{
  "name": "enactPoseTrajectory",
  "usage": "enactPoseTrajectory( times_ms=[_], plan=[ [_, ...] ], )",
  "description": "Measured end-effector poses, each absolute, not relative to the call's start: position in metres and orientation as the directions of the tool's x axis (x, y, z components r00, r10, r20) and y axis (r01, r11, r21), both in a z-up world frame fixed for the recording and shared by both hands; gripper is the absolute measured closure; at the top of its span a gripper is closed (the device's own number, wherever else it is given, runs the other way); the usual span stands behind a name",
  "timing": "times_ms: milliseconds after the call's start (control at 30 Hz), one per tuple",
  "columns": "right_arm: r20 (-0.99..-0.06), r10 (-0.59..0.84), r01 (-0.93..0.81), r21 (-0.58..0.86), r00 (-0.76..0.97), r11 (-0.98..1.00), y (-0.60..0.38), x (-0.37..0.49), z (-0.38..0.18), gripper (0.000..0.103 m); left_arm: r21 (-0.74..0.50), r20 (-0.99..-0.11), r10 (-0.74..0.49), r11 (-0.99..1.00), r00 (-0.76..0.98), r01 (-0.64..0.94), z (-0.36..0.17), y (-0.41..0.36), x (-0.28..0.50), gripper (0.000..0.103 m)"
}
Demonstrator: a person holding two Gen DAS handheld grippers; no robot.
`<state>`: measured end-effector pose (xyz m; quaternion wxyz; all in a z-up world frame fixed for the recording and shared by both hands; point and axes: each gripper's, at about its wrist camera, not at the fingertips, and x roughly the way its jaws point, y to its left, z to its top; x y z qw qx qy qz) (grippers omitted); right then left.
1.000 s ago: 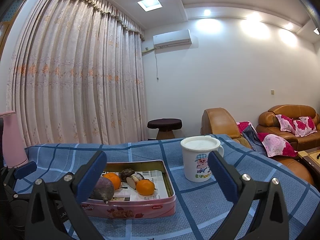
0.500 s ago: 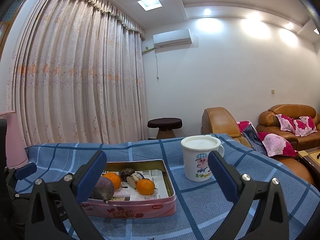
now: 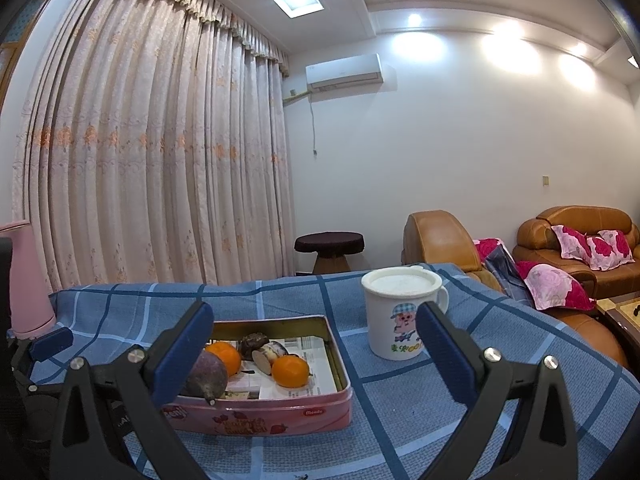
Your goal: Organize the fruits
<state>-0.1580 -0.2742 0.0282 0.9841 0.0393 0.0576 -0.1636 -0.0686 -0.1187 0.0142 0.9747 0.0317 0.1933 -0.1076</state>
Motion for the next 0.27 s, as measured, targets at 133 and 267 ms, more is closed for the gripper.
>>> enactPoseTrajectory(
  times_ms=[133,267],
  plan=[
    [-0.132,-0.323,0.333,0.063,0.937,0.941,-0.2777,-0.1573,0.0284,0.0,0.021,-0.383,-0.198,0.975,0.902,0.223,0.0143,-0.1186,-0.0701,0.012],
    [-0.157,-0.362,0.376,0.067,0.919,0.924,-0.2839,-0.1565,0.0279,0.0,0.02,-0.387,-0.193,0.976,0.901,0.217,0.0148,-0.1185,-0.0687,0.012]
  ],
)
